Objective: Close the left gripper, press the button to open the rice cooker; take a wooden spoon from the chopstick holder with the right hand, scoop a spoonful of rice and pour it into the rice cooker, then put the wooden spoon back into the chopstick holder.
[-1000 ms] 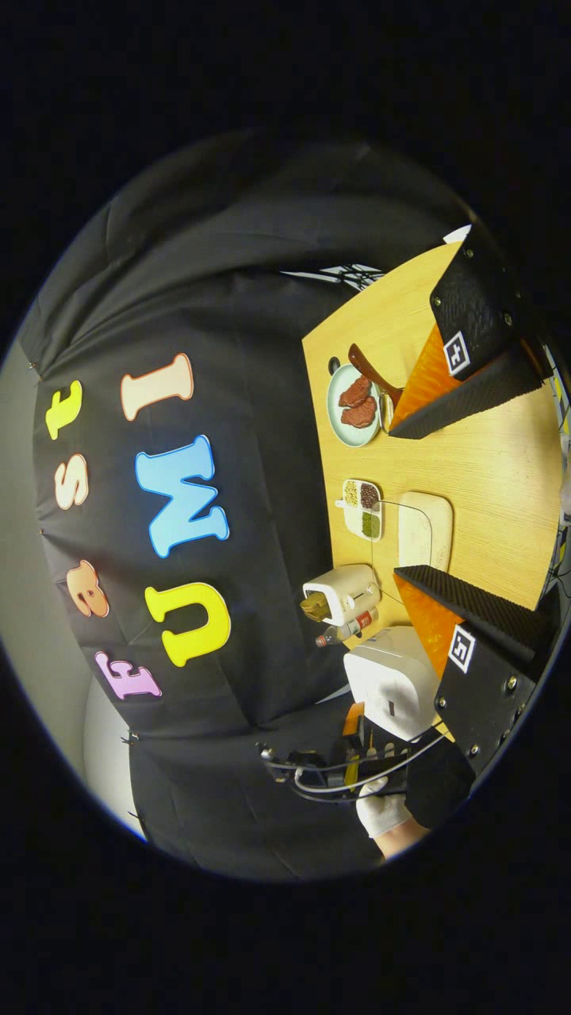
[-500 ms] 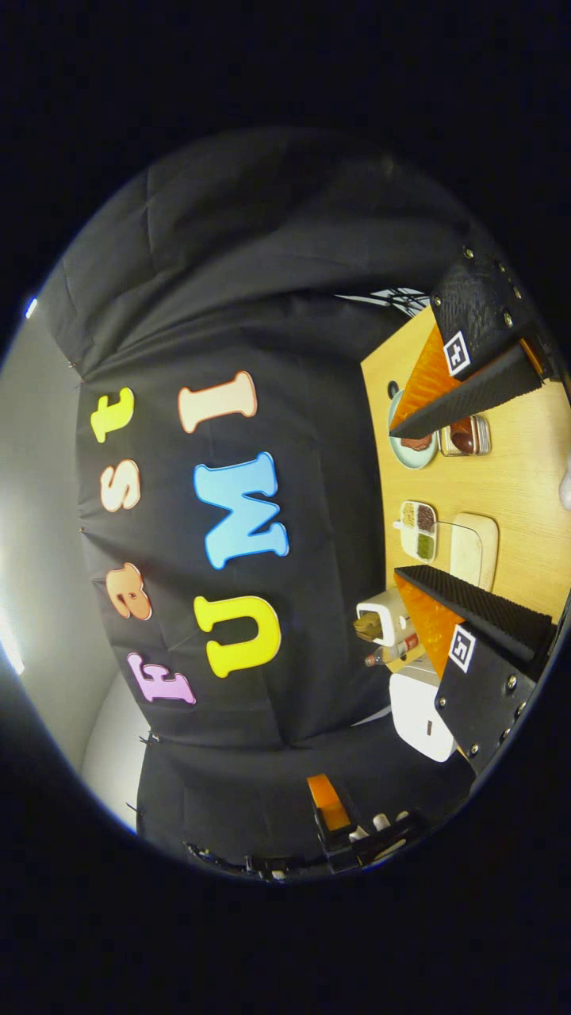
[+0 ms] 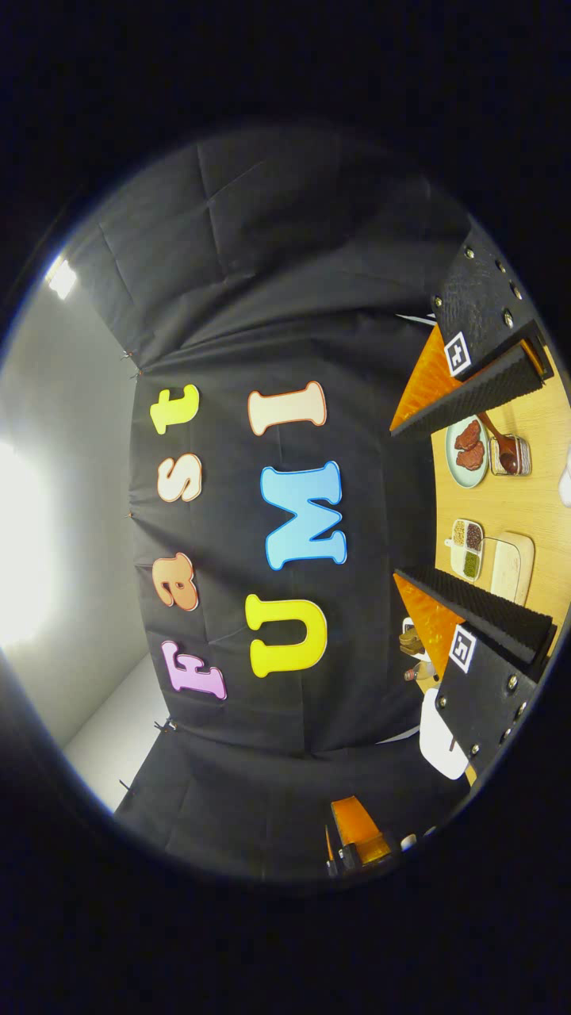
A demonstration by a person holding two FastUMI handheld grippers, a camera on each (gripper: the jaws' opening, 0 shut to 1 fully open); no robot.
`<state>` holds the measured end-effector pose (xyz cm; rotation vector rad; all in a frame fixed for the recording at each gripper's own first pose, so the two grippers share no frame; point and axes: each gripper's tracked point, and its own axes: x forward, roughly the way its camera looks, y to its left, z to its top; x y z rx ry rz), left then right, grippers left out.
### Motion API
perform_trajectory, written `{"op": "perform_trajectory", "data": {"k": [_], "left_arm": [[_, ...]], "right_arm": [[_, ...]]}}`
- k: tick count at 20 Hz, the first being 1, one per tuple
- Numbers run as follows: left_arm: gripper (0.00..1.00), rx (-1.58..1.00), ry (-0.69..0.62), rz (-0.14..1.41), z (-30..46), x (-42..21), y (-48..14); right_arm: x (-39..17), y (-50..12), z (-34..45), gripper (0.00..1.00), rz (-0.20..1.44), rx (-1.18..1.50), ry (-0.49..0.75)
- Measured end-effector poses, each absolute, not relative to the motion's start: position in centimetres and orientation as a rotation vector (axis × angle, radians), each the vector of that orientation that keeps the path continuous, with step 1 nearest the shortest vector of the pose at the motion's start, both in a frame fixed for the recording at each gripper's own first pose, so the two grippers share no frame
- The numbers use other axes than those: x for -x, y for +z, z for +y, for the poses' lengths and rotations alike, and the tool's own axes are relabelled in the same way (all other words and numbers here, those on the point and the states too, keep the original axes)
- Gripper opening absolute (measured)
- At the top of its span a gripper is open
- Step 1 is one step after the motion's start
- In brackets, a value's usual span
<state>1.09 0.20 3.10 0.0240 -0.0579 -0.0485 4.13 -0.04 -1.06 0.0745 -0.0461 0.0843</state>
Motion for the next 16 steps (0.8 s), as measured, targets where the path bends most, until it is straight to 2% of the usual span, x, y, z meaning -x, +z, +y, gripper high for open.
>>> {"op": "perform_trajectory", "data": {"k": [6,8,16], "left_arm": [[0.97,0.007,-0.047,-0.035,0.4,-1.9,2.5],[1.0,0.022,-0.048,-0.028,0.8,-1.6,3.5],[1.0,0.021,-0.045,-0.023,1.0,-1.8,3.6]], "right_arm": [[-3.8,-0.5,0.3,0.98,-0.033,-0.063,0.072],[-3.5,-0.4,0.4,0.98,-0.028,-0.058,0.073],[-3.1,0.2,0.2,0.98,-0.03,-0.053,0.065]]}}
